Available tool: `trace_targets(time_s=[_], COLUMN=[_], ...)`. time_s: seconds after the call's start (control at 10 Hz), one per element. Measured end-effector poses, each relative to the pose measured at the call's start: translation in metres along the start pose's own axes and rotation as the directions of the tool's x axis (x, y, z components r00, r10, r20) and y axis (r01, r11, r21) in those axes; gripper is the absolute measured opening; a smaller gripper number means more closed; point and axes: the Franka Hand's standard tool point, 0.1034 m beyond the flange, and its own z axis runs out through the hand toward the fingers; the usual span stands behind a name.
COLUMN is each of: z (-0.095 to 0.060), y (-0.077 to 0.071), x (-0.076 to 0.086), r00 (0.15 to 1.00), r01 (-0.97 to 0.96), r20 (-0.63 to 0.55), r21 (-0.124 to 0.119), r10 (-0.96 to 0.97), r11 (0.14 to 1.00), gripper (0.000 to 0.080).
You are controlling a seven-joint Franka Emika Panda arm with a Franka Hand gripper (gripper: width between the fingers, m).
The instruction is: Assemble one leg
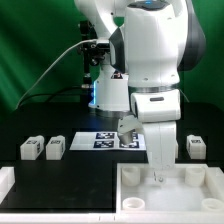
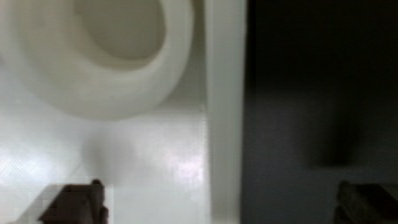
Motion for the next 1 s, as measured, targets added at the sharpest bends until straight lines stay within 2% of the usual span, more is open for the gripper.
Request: trace_targets(time_s=[0.2, 0.3, 0.4, 0.6, 0.8, 1.0], z=[0.0, -0.004, -0.018, -0.041, -0.04, -0.039], y=[0.0, 0.001, 0.002, -0.007, -0.017, -0.018], x=[0.0, 0.001, 0.004, 0.024, 0.049, 0.05], r00=[1.0, 0.998, 0.99, 0.946, 0.784, 0.674], r01=[0.0, -0.064, -0.143, -0.325, -0.62, -0.738], r20=[0.0, 0.0, 0.001, -0.01, -0.047, -0.054], r21=[0.0, -0.006, -0.026, -0.043, -0.024, -0.007], r10=[0.0, 0.064, 0.143, 0.325, 0.619, 0.737], r11=[1.0, 0.998, 0.989, 0.945, 0.784, 0.675], gripper=[0.0649, 0.0649, 0.0649, 0.0649, 0.0649, 0.0649])
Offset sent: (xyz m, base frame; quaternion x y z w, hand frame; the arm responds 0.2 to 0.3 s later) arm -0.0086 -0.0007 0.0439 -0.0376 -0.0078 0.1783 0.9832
